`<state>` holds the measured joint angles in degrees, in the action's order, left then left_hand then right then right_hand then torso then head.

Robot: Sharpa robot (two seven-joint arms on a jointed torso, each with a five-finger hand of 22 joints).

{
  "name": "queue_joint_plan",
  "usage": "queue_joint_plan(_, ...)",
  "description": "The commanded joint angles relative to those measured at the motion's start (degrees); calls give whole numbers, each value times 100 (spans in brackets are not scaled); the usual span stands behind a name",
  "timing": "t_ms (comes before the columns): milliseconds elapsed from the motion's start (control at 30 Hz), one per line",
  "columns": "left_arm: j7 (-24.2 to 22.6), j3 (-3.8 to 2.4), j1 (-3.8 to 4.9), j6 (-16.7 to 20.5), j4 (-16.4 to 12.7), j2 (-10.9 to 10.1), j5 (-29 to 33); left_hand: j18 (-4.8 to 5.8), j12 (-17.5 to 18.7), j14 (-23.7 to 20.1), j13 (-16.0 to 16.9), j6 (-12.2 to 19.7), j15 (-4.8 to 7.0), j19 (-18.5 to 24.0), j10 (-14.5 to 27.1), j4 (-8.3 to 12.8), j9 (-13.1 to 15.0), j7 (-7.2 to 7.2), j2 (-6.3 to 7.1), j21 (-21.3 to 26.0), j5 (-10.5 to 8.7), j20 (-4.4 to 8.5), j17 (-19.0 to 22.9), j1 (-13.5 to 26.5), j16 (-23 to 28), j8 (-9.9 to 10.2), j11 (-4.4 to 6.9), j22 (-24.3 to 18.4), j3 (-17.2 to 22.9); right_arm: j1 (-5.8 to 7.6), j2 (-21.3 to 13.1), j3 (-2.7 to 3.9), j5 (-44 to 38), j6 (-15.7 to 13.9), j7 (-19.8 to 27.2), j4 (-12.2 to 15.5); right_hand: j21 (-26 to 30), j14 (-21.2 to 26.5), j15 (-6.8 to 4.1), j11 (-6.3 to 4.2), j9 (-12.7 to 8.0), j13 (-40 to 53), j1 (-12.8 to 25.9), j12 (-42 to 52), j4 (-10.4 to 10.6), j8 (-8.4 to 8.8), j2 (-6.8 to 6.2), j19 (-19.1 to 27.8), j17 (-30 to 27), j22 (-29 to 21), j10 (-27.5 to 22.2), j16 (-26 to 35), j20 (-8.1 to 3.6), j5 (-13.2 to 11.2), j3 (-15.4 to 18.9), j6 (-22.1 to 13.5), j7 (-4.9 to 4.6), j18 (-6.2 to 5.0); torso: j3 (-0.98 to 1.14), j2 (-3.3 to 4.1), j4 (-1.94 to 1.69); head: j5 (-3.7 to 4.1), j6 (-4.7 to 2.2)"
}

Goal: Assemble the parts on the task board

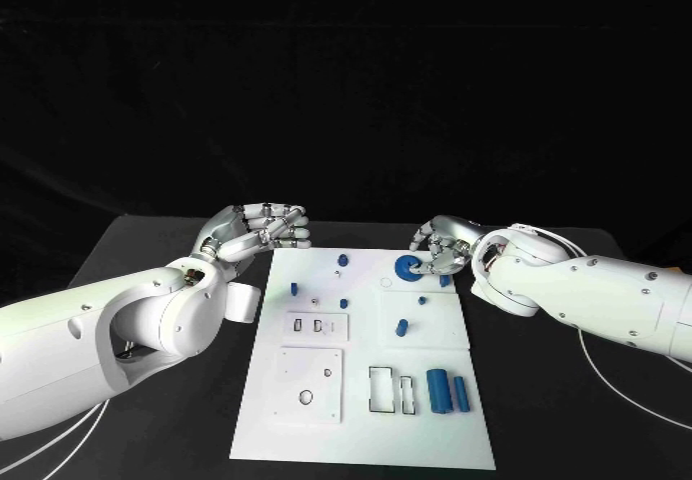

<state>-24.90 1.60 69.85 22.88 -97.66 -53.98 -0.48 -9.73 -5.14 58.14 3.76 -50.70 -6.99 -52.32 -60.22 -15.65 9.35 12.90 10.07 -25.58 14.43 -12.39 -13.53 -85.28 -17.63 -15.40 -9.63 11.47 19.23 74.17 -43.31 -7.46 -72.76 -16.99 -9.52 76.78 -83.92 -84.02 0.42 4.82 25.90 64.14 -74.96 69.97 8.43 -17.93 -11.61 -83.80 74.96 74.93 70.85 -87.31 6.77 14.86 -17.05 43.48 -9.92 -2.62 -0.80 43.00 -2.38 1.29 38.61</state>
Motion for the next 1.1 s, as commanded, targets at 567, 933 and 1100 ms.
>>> queue_joint_plan(567, -24, -5, 6, -126, 4, 10, 14, -61, 35, -29, 4, 28, -5, -1, -9, 7, -4, 44, 22, -42, -33, -6, -18, 24, 24, 41, -34, 9, 35, -109, 164, -18, 82, 299, 23, -161, -43, -463, 42, 21, 20, 194, -55, 209, 91, -75, 57, -47, 852, 735, 113, -51, 18, 40, -15, 8, 3, 51, 1, -1, 9, -13, 36)
queue_joint_plan(933, -19, -5, 6, -124, 2, 5, 14, -61, 35, -29, 4, 28, -5, -1, -9, 7, -4, 44, 22, -42, -33, -6, -18, 24, 24, 41, -34, 9, 35, -120, 206, -21, -27, 272, -62, -252, -80, -465, -8, -43, -35, 401, -344, 387, 18, -152, 361, -78, 888, 807, 218, -70, -17, -222, -633, 394, 66, 62, 1, 1, 6, -28, 56)
queue_joint_plan(1100, -18, -5, 6, -124, 6, 4, 14, -61, 35, -29, 4, 28, -5, -1, -9, 7, -4, 44, 22, -42, -33, -6, -18, 24, 24, 41, -34, 9, 35, -127, 206, -22, -299, 117, -35, -232, -132, -470, -63, -107, -46, 588, -475, 531, -204, -199, 378, -131, 911, 888, 382, -78, -68, -284, -1081, 657, 138, 82, 3, -4, 10, -35, 67)
